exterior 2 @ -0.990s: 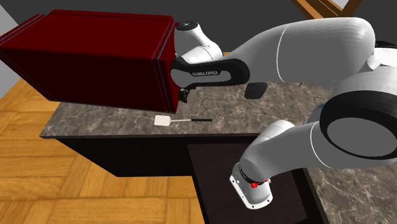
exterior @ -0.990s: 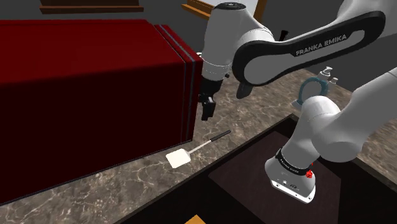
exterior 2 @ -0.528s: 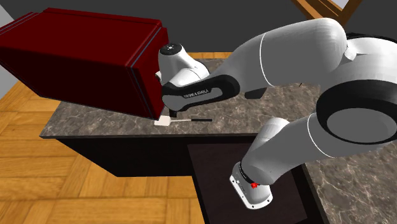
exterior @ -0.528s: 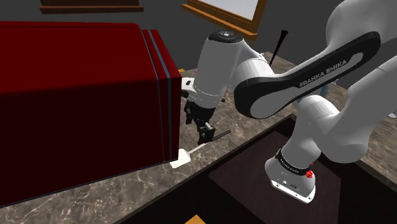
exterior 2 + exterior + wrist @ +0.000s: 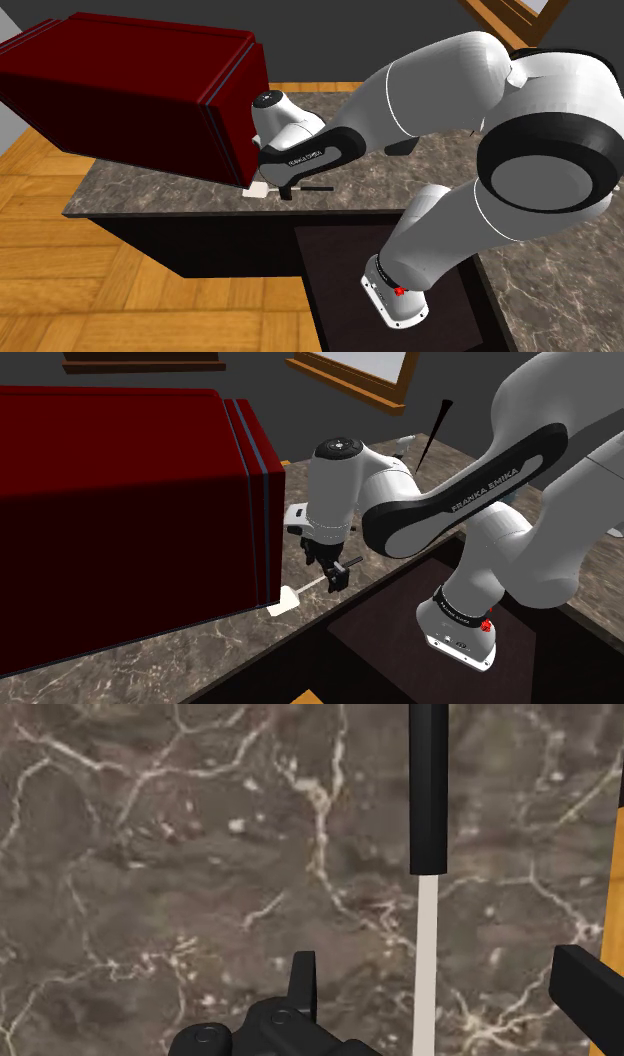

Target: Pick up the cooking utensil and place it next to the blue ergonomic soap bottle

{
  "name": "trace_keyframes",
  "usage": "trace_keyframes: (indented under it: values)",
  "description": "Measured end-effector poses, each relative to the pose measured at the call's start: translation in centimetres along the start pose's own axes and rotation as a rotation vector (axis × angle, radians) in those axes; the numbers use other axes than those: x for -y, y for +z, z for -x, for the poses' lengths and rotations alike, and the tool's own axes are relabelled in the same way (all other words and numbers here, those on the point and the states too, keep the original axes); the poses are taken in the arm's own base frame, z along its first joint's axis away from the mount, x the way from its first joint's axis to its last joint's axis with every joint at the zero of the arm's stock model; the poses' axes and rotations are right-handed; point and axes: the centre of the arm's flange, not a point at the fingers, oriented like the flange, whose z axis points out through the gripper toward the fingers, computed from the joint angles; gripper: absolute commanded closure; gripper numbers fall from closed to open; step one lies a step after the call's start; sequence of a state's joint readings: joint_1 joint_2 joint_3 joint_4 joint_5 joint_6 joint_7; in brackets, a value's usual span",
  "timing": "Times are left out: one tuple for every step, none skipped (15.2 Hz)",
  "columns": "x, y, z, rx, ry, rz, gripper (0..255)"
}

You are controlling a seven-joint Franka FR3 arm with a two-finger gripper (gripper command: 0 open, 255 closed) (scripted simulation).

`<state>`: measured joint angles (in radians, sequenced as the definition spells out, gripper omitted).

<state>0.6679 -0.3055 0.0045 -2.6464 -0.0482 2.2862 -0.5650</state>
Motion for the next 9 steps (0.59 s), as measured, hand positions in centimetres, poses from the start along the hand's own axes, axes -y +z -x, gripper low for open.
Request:
trace_keyframes:
  values:
    - [0.03, 0.05, -0.03, 0.0, 0.0, 0.0, 0]
    - [0.05, 0.07, -0.04, 0.0, 0.0, 0.0, 0]
    - [0.06, 0.08, -0.05, 0.0, 0.0, 0.0, 0]
    - [0.06, 0.08, -0.05, 0.0, 0.0, 0.0, 0]
    - [0.07, 0.08, -0.05, 0.0, 0.0, 0.0, 255]
    - [0.06, 0.08, -0.05, 0.0, 0.0, 0.0, 255]
    - [0.06, 0.08, -0.05, 0.0, 0.0, 0.0, 255]
    - [0.07, 0.08, -0.05, 0.0, 0.0, 0.0, 255]
    - [0.07, 0.08, -0.05, 0.0, 0.0, 0.0, 255]
